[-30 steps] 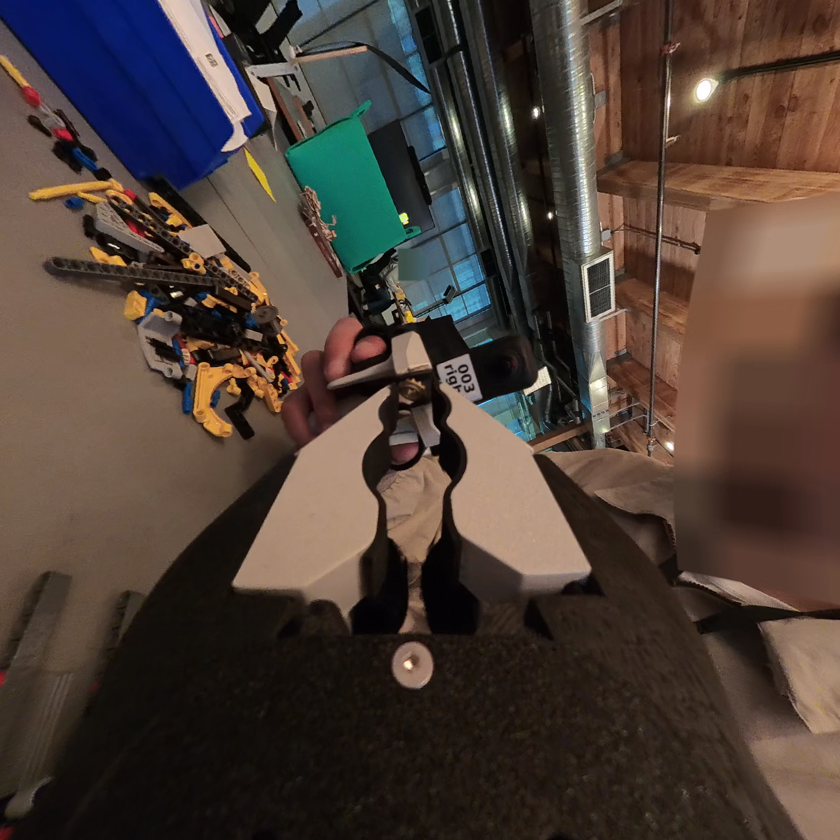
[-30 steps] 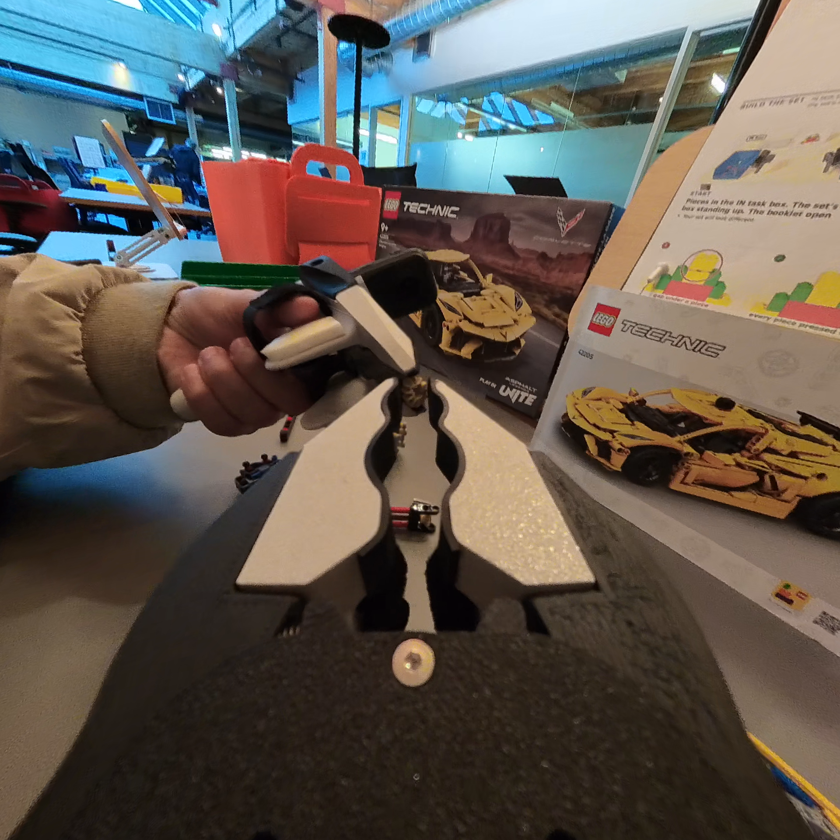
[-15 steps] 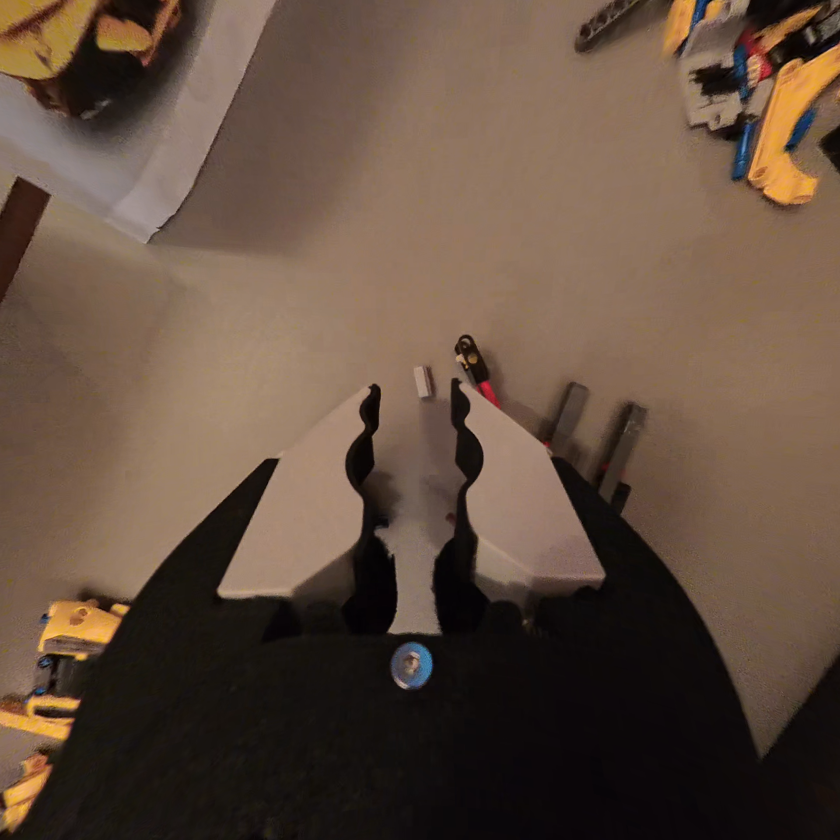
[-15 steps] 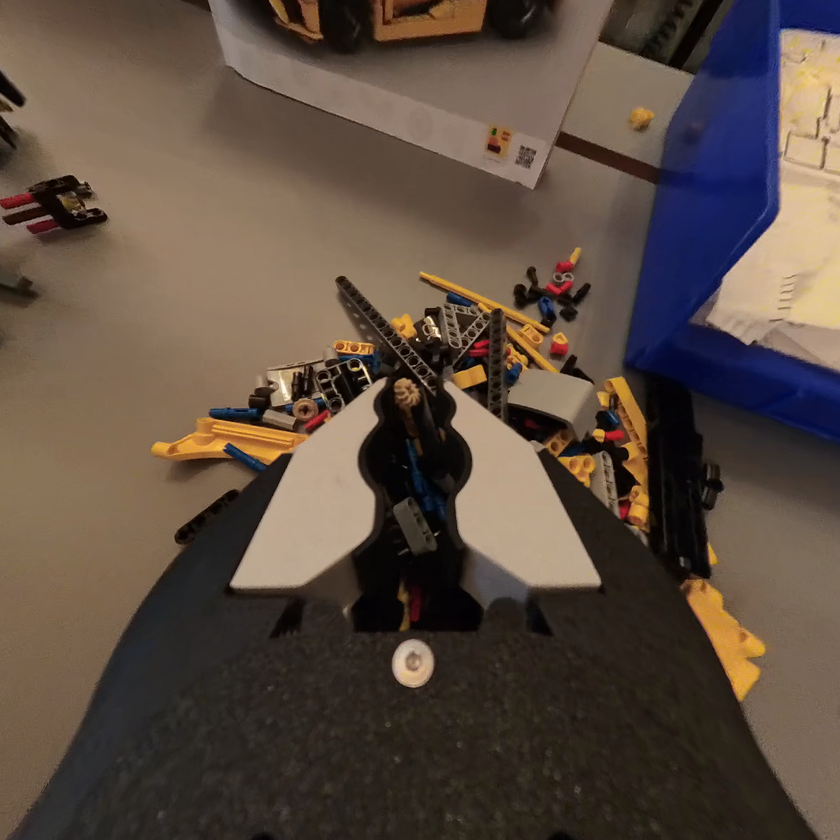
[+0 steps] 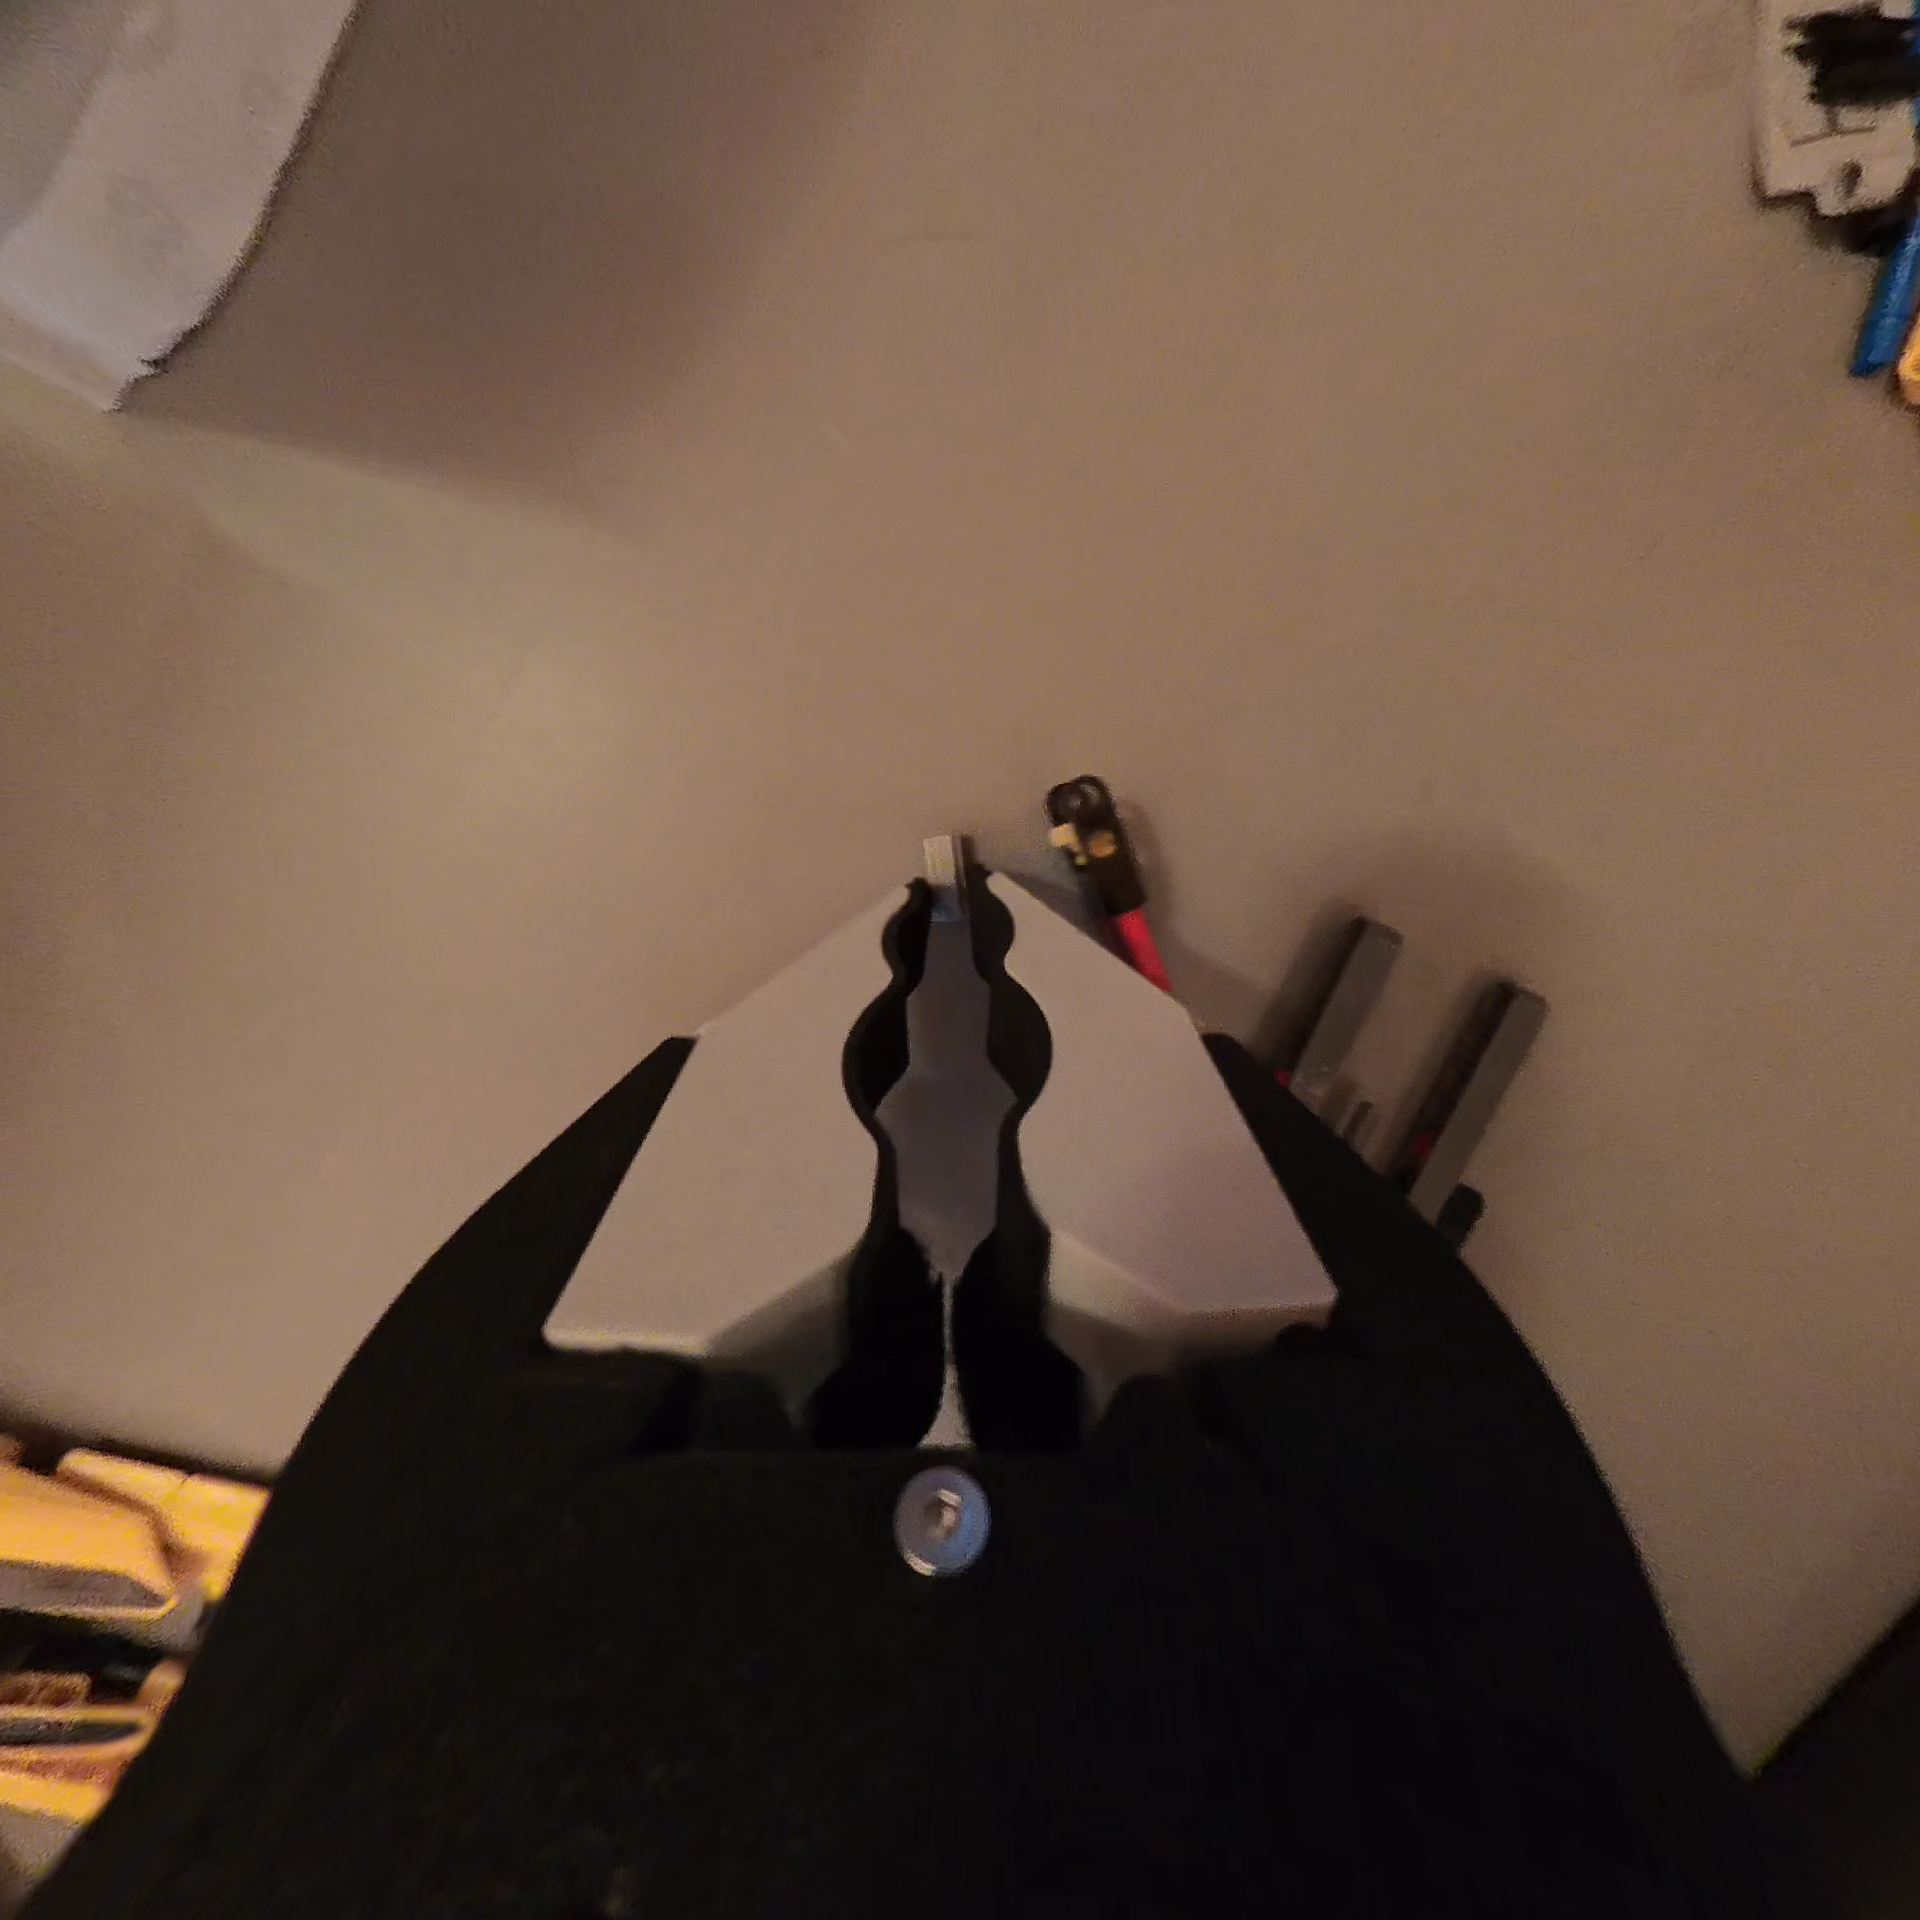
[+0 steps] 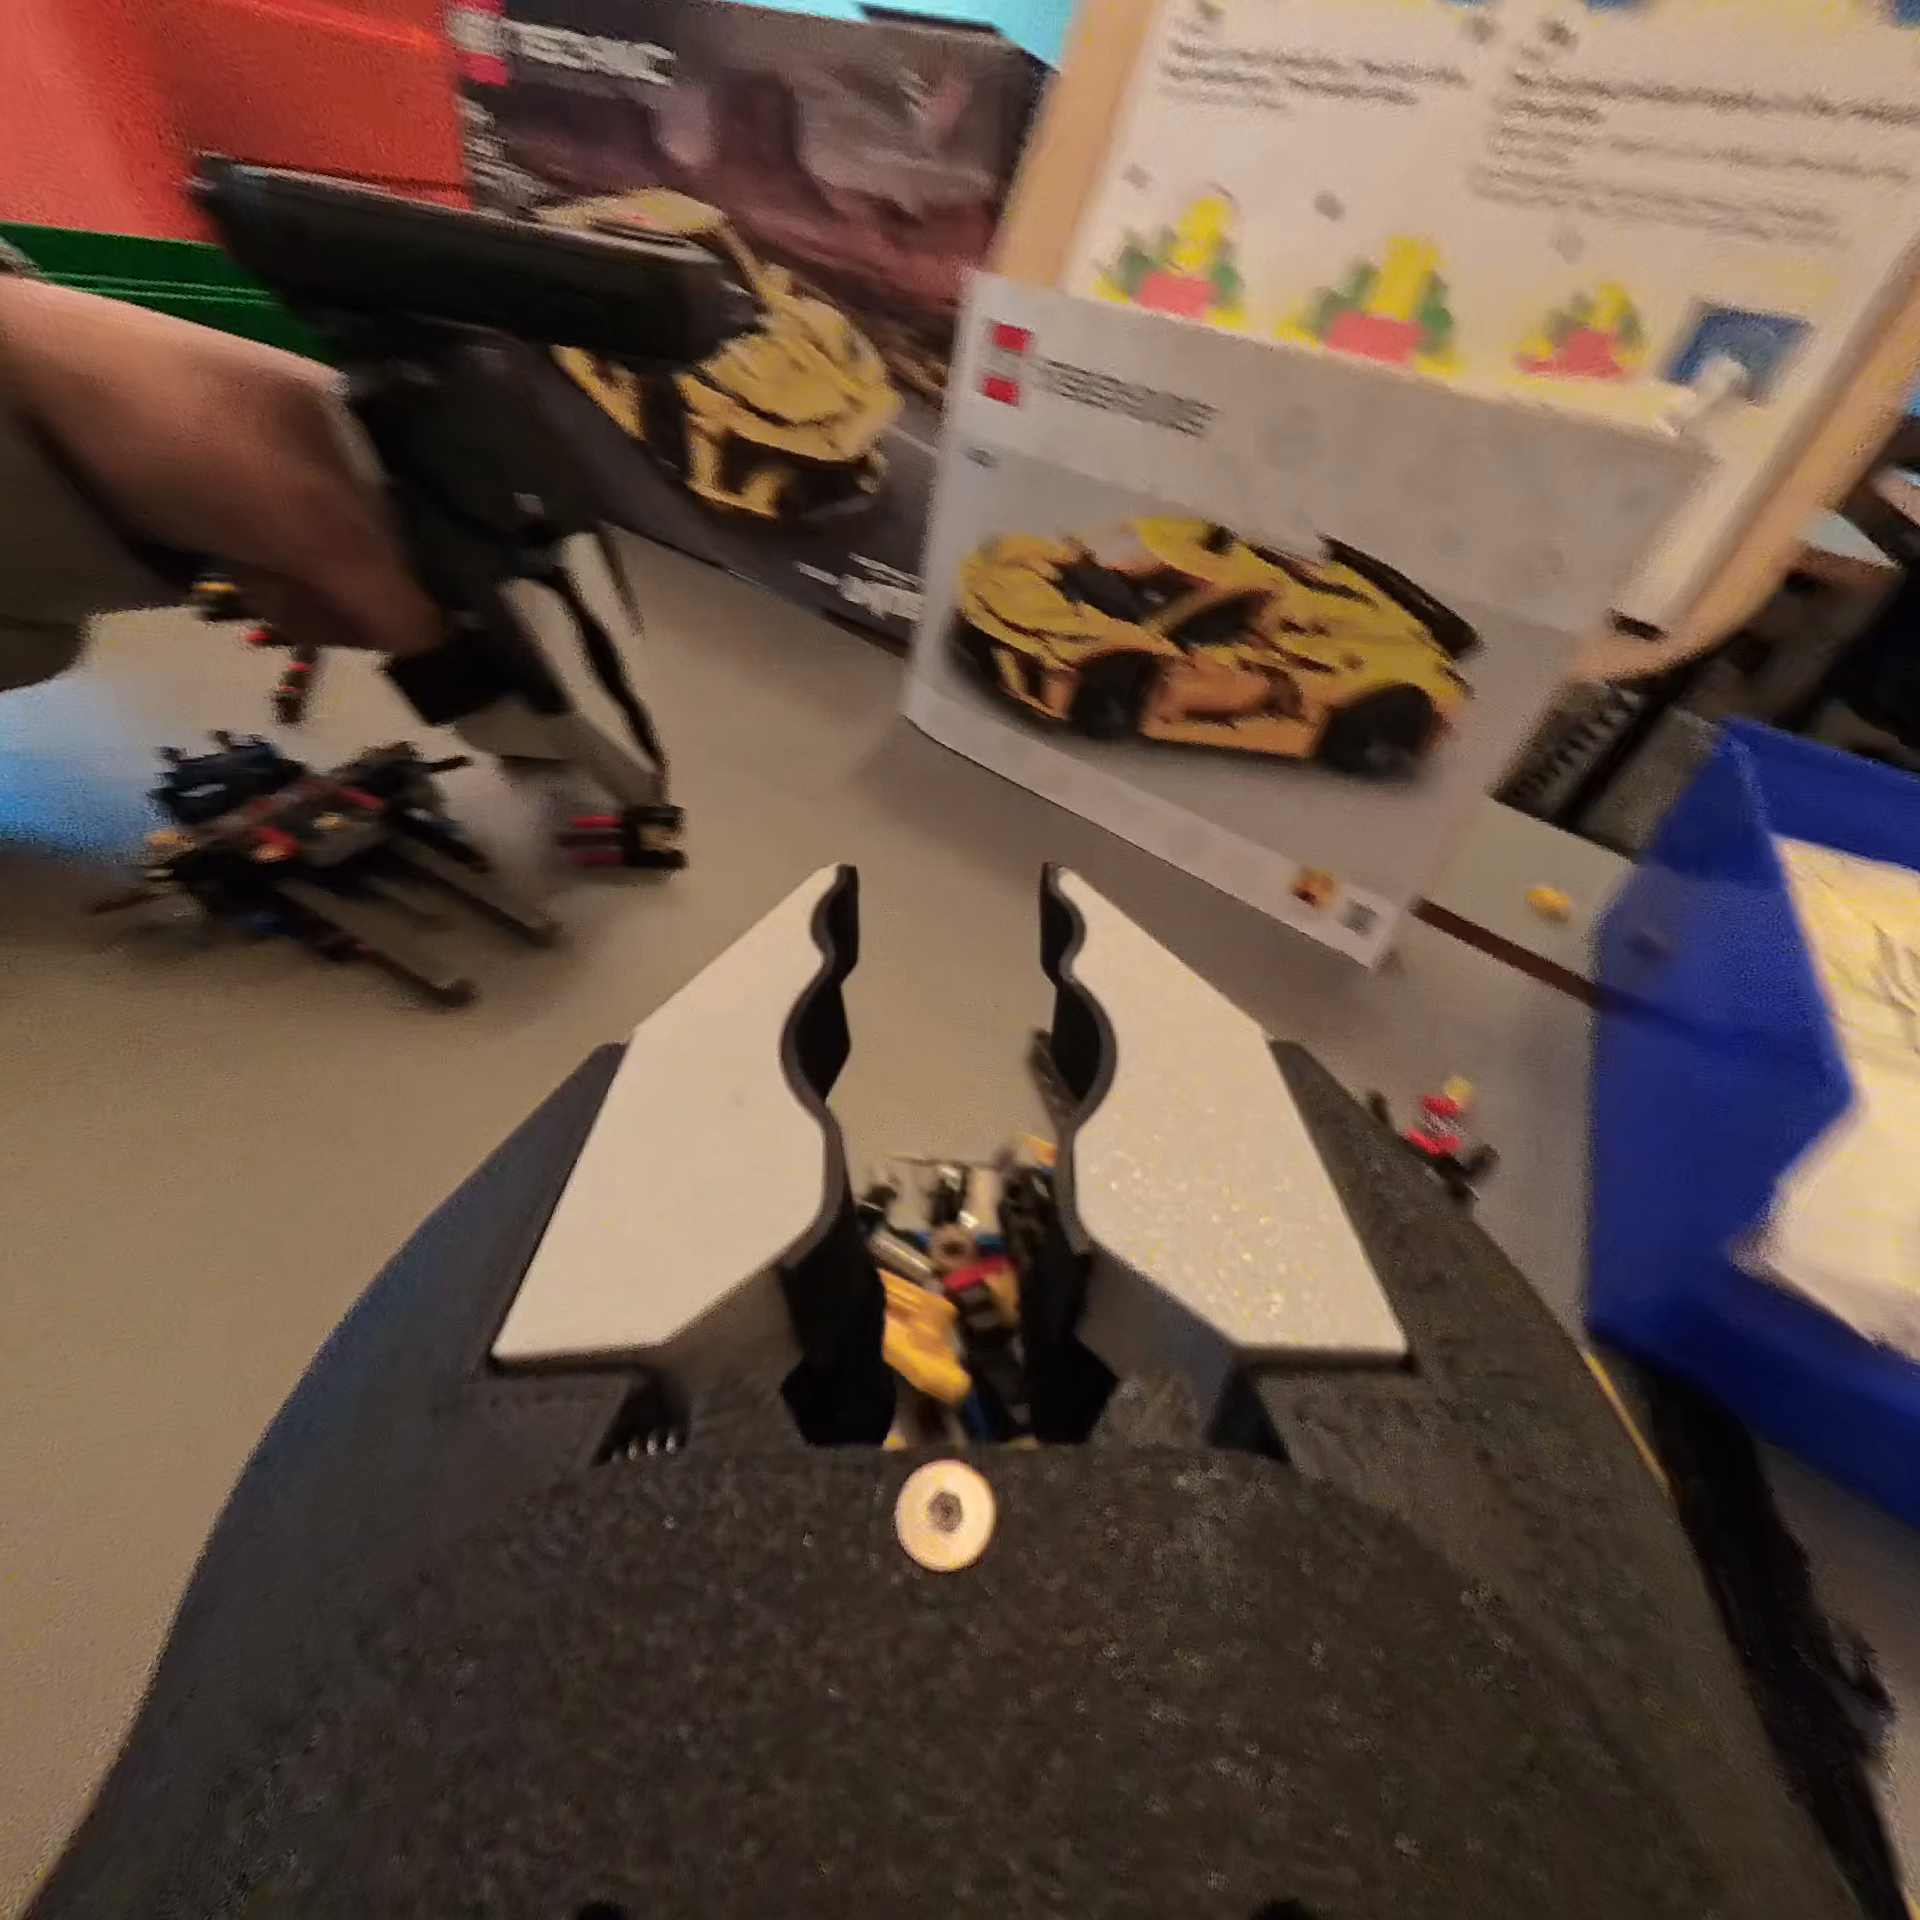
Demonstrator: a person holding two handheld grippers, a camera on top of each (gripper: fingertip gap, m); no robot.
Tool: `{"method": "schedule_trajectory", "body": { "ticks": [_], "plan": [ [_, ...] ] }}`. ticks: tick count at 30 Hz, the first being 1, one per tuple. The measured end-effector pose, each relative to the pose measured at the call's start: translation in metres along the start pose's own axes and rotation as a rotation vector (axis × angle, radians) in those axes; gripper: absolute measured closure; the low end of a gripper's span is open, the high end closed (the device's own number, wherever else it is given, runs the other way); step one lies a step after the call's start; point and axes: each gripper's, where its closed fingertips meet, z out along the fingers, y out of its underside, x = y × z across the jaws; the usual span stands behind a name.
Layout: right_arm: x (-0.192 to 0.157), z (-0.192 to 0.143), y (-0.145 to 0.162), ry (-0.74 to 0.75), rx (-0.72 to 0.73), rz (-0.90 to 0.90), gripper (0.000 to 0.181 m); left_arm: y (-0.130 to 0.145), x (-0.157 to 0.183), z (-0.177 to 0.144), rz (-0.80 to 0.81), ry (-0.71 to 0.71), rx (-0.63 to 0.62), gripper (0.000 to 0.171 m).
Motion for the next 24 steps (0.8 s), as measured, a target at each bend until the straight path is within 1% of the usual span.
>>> {"method": "schedule_trajectory", "body": {
  "ticks": [1,2,4,5,6,7,8,9,10,12,14,16,18,21,22,23,24],
  "plan": [
    [-0.013,0.005,-0.004,-0.039,0.007,-0.015,0.148,-0.002,-0.003,-0.005,-0.025,-0.001,0.031,0.164],
    [-0.027,0.01,-0.008,-0.073,0.009,-0.023,0.148,-0.006,-0.001,-0.012,-0.065,0.027,0.08,0.164],
    [-0.051,0.021,-0.012,-0.131,-0.004,-0.047,0.146,-0.021,0.012,-0.035,-0.169,0.135,0.222,0.164],
    [-0.062,0.025,-0.015,-0.152,-0.004,-0.066,0.144,-0.032,0.026,-0.05,-0.223,0.241,0.318,0.164],
    [-0.07,0.029,-0.02,-0.158,0.004,-0.084,0.144,-0.044,0.044,-0.068,-0.278,0.382,0.418,0.164],
    [-0.078,0.032,-0.026,-0.161,0.023,-0.098,0.144,-0.053,0.06,-0.086,-0.339,0.522,0.498,0.164],
    [-0.084,0.033,-0.033,-0.161,0.049,-0.112,0.144,-0.058,0.074,-0.1,-0.386,0.643,0.545,0.164],
    [-0.087,0.034,-0.039,-0.152,0.072,-0.127,0.146,-0.059,0.088,-0.11,-0.404,0.749,0.563,0.165],
    [-0.089,0.035,-0.043,-0.141,0.092,-0.139,0.149,-0.058,0.1,-0.118,-0.402,0.823,0.567,0.165],
    [-0.097,0.035,-0.047,-0.168,0.11,-0.154,0.148,-0.056,0.117,-0.125,-0.377,0.894,0.562,0.165],
    [-0.111,0.032,-0.048,-0.247,0.109,-0.139,0.146,-0.053,0.132,-0.13,-0.355,0.961,0.541,0.164],
    [-0.114,0.028,-0.051,-0.256,0.123,-0.143,0.15,-0.052,0.141,-0.129,-0.346,0.975,0.524,0.164],
    [-0.118,0.022,-0.054,-0.267,0.148,-0.167,0.166,-0.052,0.146,-0.126,-0.338,0.971,0.51,0.164],
    [-0.116,0.018,-0.049,-0.255,0.114,-0.178,0.166,-0.052,0.149,-0.122,-0.348,0.979,0.489,0.164],
    [-0.11,0.016,-0.046,-0.23,0.101,-0.186,0.166,-0.051,0.144,-0.117,-0.34,0.941,0.489,0.158],
    [-0.095,0.014,-0.039,-0.172,0.066,-0.198,0.166,-0.05,0.132,-0.109,-0.33,0.852,0.49,0.14],
    [-0.073,0.012,-0.028,-0.1,0.011,-0.207,0.166,-0.045,0.114,-0.097,-0.311,0.716,0.483,0.136]
  ]
}}
